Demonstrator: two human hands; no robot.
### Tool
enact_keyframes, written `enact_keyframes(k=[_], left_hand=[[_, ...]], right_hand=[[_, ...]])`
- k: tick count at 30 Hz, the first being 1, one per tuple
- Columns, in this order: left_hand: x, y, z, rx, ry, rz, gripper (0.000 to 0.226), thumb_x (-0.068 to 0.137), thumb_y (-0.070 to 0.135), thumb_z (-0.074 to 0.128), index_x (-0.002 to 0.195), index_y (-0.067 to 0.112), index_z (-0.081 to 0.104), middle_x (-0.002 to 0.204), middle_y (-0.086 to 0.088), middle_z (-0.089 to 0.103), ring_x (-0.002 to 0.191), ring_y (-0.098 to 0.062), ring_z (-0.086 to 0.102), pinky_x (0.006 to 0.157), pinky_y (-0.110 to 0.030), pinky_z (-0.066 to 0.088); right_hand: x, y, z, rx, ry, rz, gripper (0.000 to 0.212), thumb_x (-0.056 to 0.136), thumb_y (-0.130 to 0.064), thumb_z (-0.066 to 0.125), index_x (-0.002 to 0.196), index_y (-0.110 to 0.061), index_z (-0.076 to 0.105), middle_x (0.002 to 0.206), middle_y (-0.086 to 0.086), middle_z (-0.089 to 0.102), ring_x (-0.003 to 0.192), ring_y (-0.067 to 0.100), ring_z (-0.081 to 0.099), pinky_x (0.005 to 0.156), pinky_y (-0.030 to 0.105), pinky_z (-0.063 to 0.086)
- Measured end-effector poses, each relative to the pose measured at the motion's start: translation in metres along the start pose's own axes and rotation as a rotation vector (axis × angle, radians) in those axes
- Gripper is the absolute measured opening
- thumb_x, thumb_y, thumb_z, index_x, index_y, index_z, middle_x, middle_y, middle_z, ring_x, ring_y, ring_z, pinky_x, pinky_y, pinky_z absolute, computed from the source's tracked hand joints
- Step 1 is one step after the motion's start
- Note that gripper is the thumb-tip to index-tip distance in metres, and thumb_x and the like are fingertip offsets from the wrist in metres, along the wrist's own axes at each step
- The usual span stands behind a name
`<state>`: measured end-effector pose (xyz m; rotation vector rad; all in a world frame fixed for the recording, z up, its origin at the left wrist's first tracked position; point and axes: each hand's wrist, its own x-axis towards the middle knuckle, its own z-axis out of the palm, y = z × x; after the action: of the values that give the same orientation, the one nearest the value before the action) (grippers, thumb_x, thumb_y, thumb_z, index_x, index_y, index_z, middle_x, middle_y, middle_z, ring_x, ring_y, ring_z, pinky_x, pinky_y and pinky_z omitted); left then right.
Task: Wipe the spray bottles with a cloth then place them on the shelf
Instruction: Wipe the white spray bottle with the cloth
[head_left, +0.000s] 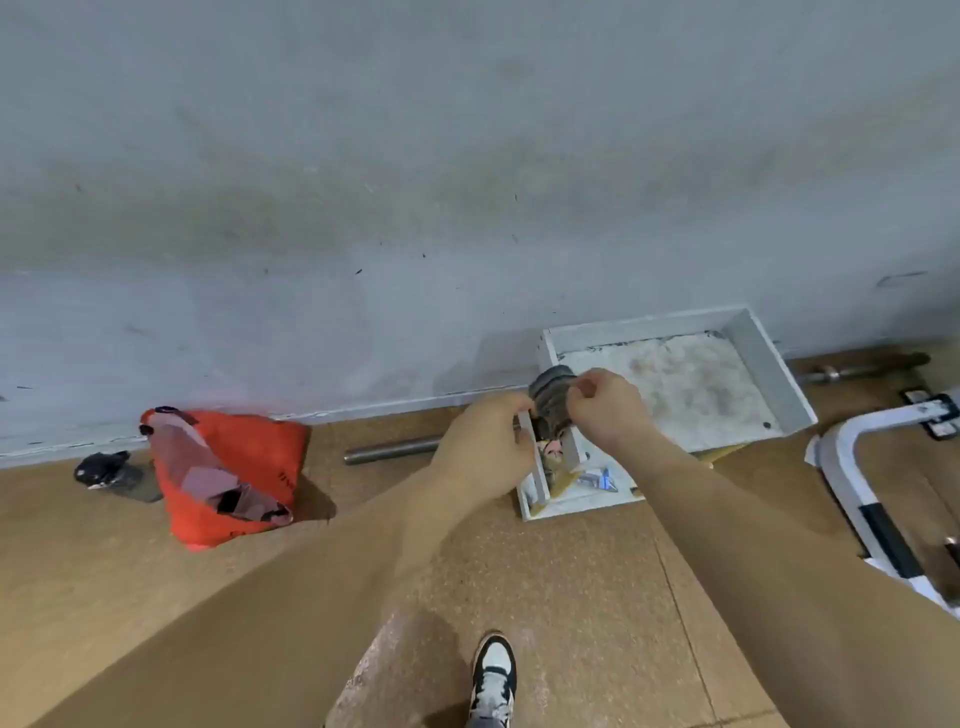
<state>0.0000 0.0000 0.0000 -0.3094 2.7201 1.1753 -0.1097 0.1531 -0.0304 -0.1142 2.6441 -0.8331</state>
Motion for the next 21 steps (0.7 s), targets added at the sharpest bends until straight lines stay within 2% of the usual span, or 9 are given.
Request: enact_keyframes(k=[3,6,9,12,14,16,19,21], left_hand=[[0.038,-0.002,0.020,-0.008,-0.018,-0.067,0.035,0.096,0.010,0.056,0.129,0.012,0.067,0.128,-0.011,0.069,0.115,-0.027,0.066,0.100,-0.040,0.055],[0.064,-0.007,0.040,-0.035,-0.069,-0.141,0.044,0.098,0.012,0.055,0.141,0.016,0.060,0.140,-0.007,0.062,0.125,-0.024,0.061,0.108,-0.035,0.049],[0.075,-0.020,0.057,-0.058,-0.062,-0.186,0.044,0.099,0.013,0.055,0.143,0.018,0.058,0.139,-0.005,0.060,0.122,-0.023,0.061,0.108,-0.034,0.049],[0.071,-0.036,0.059,-0.086,-0.061,-0.202,0.039,0.100,0.012,0.057,0.139,0.017,0.062,0.135,-0.006,0.062,0.120,-0.024,0.061,0.107,-0.036,0.049],[0.064,-0.045,0.055,-0.107,-0.059,-0.206,0.040,0.101,0.012,0.057,0.141,0.016,0.060,0.138,-0.005,0.060,0.124,-0.024,0.060,0.109,-0.034,0.048],[0.057,-0.054,0.047,-0.171,0.001,-0.210,0.042,0.101,0.013,0.058,0.143,0.018,0.058,0.140,-0.005,0.061,0.123,-0.022,0.061,0.105,-0.032,0.050],[0.035,-0.067,0.022,-0.429,0.108,-0.272,0.047,0.102,0.030,0.063,0.147,0.029,0.050,0.134,0.004,0.060,0.105,-0.011,0.066,0.088,-0.023,0.058],[0.018,-0.079,-0.001,-0.584,0.163,-0.314,0.047,0.101,0.036,0.065,0.145,0.028,0.052,0.131,0.012,0.063,0.111,-0.004,0.064,0.090,-0.020,0.053]], right_hand=[[0.045,0.017,0.010,-0.061,-0.002,0.066,0.028,0.098,-0.023,0.051,0.122,-0.010,0.060,0.105,0.009,0.060,0.087,0.028,0.058,0.075,0.035,0.052],[0.080,0.035,0.036,-0.150,-0.065,0.070,0.029,0.093,-0.036,0.058,0.115,-0.016,0.056,0.106,0.009,0.065,0.093,0.031,0.063,0.077,0.041,0.058],[0.099,0.055,0.059,-0.206,-0.113,0.098,0.035,0.094,-0.036,0.061,0.124,-0.020,0.054,0.105,0.007,0.068,0.092,0.030,0.066,0.080,0.046,0.061],[0.098,0.060,0.068,-0.193,-0.002,0.062,0.025,0.099,-0.032,0.059,0.117,-0.014,0.057,0.098,0.007,0.066,0.086,0.030,0.065,0.076,0.046,0.060],[0.090,0.054,0.068,-0.114,0.140,-0.027,0.019,0.101,-0.029,0.056,0.111,-0.013,0.060,0.101,0.009,0.065,0.086,0.030,0.063,0.074,0.044,0.057],[0.074,0.033,0.063,0.059,0.173,-0.109,0.013,0.099,-0.029,0.058,0.104,-0.017,0.060,0.094,0.006,0.065,0.078,0.024,0.062,0.069,0.039,0.054],[0.035,-0.015,0.058,0.452,-0.016,-0.151,0.015,0.097,-0.024,0.066,0.090,-0.013,0.060,0.075,0.001,0.061,0.063,0.013,0.055,0.060,0.028,0.047],[0.008,-0.044,0.063,0.575,-0.114,-0.162,0.019,0.095,-0.024,0.068,0.085,-0.010,0.062,0.072,0.000,0.057,0.065,0.013,0.052,0.062,0.028,0.044]])
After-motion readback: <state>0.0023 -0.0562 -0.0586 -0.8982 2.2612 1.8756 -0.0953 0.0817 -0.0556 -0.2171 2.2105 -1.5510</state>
